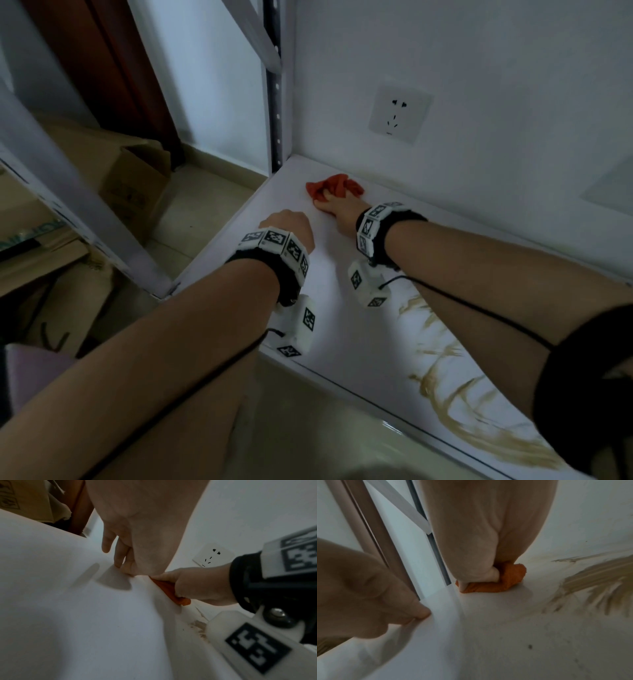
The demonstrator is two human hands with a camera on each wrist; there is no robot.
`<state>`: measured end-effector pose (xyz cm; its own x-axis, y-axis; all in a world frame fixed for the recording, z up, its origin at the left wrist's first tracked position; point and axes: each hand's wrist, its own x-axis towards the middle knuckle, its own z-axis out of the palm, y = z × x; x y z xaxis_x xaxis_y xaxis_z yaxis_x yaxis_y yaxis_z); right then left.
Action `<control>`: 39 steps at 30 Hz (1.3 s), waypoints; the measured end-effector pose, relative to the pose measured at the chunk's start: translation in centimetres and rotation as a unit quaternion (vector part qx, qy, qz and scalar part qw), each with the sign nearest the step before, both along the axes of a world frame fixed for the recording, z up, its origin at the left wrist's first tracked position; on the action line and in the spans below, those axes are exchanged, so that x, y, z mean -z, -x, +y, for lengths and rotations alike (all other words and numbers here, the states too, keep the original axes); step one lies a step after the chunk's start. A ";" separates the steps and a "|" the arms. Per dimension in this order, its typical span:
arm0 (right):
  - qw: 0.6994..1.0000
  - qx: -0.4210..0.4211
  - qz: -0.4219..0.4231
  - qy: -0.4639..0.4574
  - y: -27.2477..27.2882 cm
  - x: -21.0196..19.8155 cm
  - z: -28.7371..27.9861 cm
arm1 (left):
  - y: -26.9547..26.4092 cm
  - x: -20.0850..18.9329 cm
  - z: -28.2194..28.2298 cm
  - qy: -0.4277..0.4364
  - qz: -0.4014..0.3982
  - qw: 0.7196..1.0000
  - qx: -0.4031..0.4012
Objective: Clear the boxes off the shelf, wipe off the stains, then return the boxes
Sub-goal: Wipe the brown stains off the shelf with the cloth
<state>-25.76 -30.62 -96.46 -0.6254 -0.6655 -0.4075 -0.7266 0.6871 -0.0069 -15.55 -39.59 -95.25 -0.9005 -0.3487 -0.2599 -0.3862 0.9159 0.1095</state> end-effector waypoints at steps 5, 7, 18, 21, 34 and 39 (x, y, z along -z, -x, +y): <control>0.999 0.035 0.012 -0.006 2.0 -0.2 2.1 | 0.2 0.0 0.0 -0.014 0.011 1.000 -0.008; 0.997 0.066 0.030 0.004 2.4 0.1 4.0 | 0.4 0.0 0.0 -0.024 0.019 0.999 -0.017; 0.997 0.023 -0.033 0.059 -1.7 1.2 3.5 | 0.8 -0.9 0.6 -0.040 0.012 0.998 -0.051; 0.999 -0.005 -0.015 0.033 -0.8 0.8 2.3 | 0.7 -0.5 0.4 -0.043 0.018 0.998 -0.049; 0.988 0.136 0.053 0.042 4.1 1.5 9.3 | 0.9 -0.2 0.2 -0.044 0.027 0.997 -0.063; 0.983 0.171 0.039 0.047 1.5 1.3 10.1 | 1.2 -0.6 0.2 -0.053 0.016 0.996 -0.067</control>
